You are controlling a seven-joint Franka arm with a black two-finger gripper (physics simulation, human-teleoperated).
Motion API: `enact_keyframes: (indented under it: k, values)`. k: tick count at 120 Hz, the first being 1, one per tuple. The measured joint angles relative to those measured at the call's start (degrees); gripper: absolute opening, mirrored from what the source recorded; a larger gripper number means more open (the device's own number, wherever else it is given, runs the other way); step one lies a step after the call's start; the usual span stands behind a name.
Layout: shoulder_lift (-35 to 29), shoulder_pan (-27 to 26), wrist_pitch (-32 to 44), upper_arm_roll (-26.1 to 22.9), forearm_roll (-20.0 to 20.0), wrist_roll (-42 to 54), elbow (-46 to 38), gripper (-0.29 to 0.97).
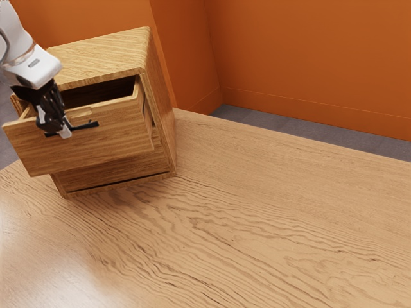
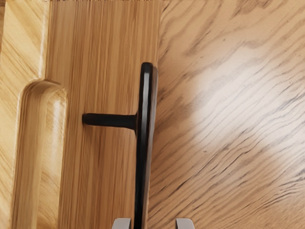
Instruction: Pull the drawer handle with one arm to open the drawer
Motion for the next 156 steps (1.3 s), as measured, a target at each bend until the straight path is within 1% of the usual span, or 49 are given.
enact_keyframes:
  k: [15, 63, 85, 109, 156]
  values:
    - [-1.0, -0.2, 0.1, -1.4, 0.8, -0.6, -1.5, 0.01]
    - [-5.7, -0.2, 0.5, -2.7, 2.8, -2.4, -6.3, 0.01]
    - [-7.5, -0.3, 0.5, -2.8, 3.4, -3.2, -7.9, 0.01]
    - [-9.3, -0.2, 0.4, -4.5, 4.0, -4.1, -9.7, 0.02]
    - [-12.7, -0.2, 0.3, -6.1, 4.9, -5.9, -13.2, 0.02]
